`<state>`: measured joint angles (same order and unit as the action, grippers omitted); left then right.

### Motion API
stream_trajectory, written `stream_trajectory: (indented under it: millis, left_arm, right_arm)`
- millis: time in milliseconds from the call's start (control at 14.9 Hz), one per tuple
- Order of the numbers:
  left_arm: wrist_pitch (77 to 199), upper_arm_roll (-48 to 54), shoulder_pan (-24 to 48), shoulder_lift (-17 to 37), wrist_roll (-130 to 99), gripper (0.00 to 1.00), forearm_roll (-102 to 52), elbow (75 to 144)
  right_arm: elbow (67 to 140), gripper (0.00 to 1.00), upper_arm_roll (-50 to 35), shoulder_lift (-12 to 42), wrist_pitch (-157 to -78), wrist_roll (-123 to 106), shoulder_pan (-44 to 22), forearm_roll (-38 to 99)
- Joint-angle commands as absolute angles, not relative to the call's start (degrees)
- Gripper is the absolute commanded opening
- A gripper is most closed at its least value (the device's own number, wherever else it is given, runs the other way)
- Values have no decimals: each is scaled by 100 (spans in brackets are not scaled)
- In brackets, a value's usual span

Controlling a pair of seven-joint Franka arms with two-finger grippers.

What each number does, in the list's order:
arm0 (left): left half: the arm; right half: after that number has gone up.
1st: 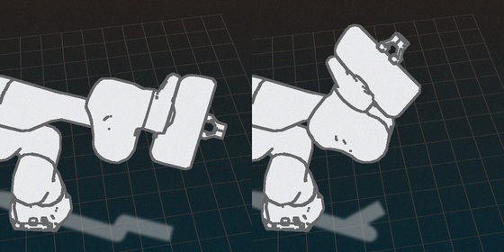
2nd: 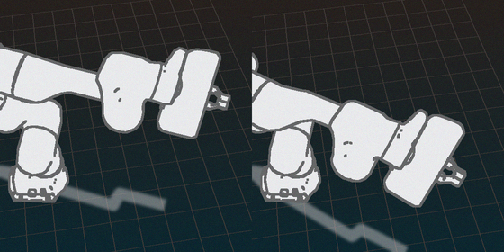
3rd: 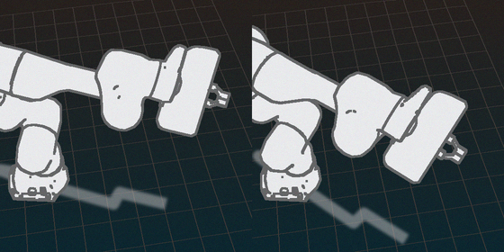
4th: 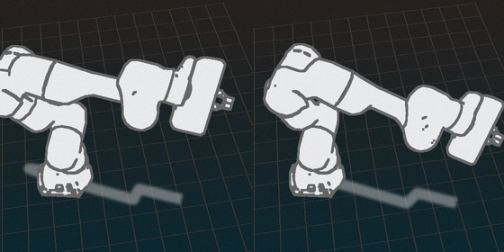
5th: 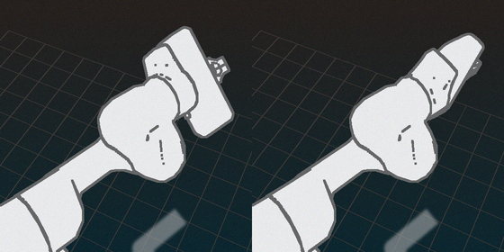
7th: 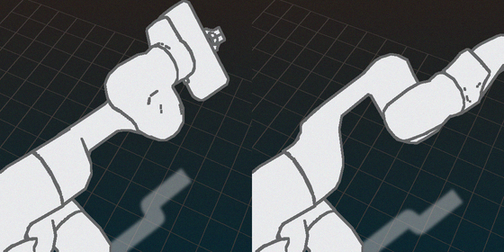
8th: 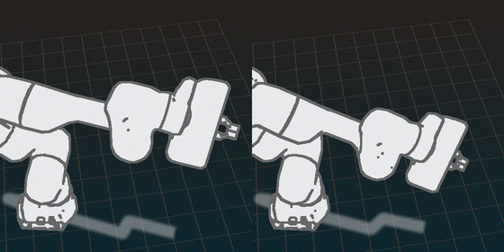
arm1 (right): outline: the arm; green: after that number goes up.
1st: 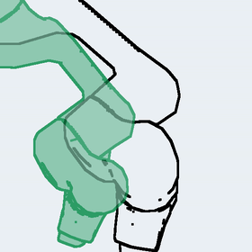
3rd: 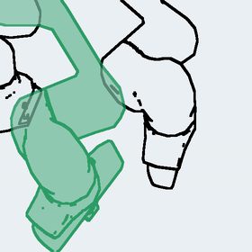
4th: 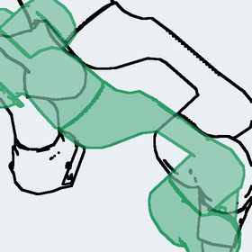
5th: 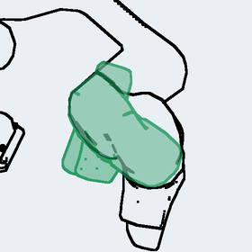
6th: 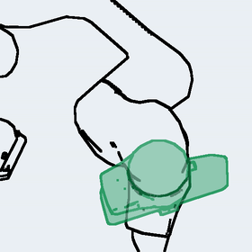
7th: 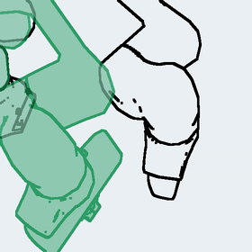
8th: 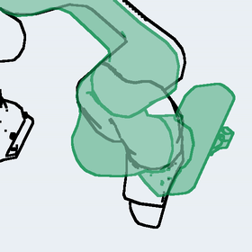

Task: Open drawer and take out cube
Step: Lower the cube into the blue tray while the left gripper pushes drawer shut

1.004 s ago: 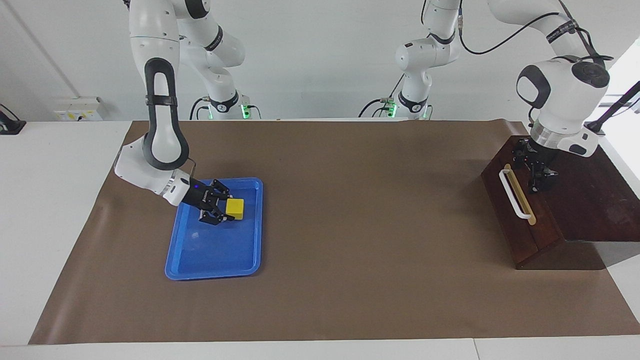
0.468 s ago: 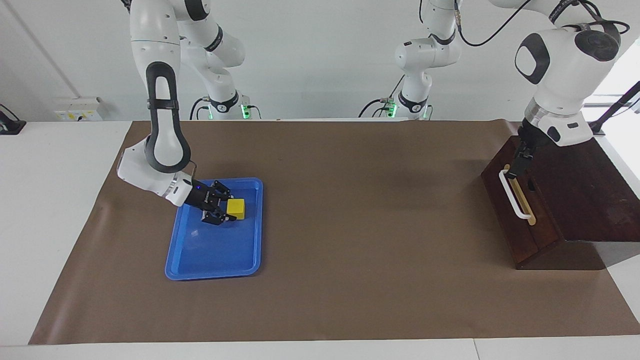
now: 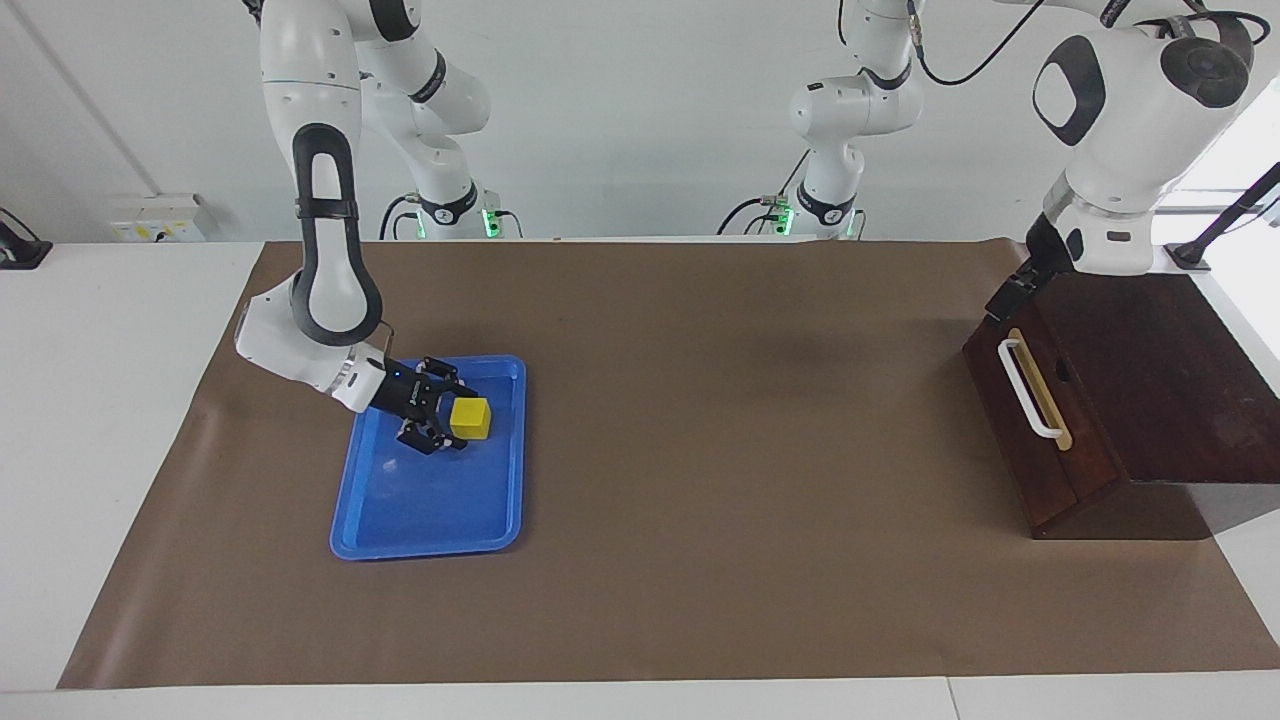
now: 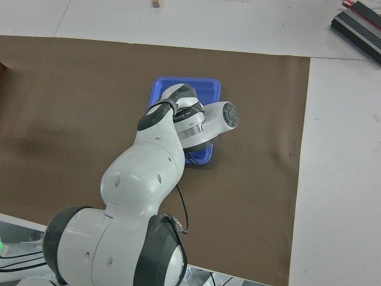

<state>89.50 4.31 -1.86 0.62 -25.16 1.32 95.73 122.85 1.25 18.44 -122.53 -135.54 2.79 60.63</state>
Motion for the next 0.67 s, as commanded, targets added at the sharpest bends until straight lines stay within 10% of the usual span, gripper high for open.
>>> stream_trajectory:
  millis: [0,602]
  left_arm:
    - [8386,360,-9,202,-1559,100,-122,9071]
    - [8033,290,0,580,-624,100,-105,8561]
  right_arm:
    - [12305,100,105,1775,-12112,-13501,308,6056]
    - [11672,100,97,1556,-11435,-12491,281,5942]
